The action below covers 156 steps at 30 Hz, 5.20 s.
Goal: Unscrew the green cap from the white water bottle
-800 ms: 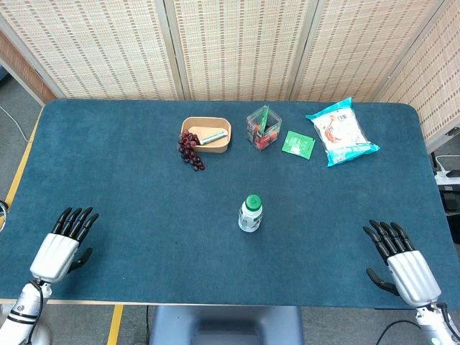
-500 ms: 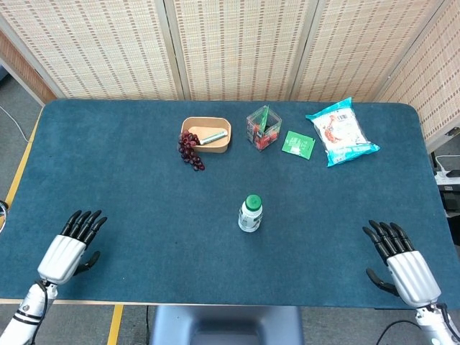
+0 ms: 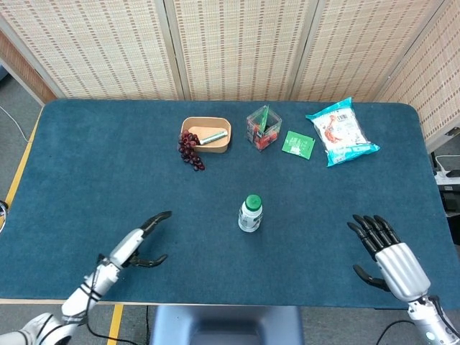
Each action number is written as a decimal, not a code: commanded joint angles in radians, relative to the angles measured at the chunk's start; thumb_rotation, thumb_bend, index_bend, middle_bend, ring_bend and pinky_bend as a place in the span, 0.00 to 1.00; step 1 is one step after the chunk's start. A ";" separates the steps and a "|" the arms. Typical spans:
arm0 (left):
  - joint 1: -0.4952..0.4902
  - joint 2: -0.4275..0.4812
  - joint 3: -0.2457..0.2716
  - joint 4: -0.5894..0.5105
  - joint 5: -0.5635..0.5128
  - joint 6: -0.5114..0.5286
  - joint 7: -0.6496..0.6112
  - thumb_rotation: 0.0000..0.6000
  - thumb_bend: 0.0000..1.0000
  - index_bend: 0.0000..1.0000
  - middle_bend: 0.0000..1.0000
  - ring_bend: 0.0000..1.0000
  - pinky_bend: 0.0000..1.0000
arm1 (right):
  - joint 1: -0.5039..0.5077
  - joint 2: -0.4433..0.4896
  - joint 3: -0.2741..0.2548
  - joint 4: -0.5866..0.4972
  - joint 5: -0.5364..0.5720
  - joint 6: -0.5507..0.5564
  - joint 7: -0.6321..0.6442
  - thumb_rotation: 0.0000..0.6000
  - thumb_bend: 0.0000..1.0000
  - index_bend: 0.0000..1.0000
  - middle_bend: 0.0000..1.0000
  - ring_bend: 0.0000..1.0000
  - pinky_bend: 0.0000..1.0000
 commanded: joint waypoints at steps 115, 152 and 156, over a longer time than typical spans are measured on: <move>-0.283 -0.434 -0.303 0.141 -0.334 -0.208 0.254 1.00 0.85 0.70 0.78 0.25 0.00 | 0.572 -0.099 0.236 -0.378 0.675 -0.564 -0.713 1.00 0.22 0.20 0.00 0.00 0.00; -0.302 -0.418 -0.300 0.131 -0.353 -0.293 0.244 1.00 1.00 0.72 0.86 0.33 0.00 | 0.636 -0.120 0.190 -0.408 0.733 -0.504 -0.729 1.00 0.22 0.20 0.00 0.00 0.00; -0.315 -0.412 -0.302 0.128 -0.368 -0.336 0.246 1.00 1.00 0.72 0.87 0.35 0.00 | 0.646 -0.122 0.187 -0.419 0.730 -0.504 -0.736 1.00 0.22 0.20 0.00 0.00 0.00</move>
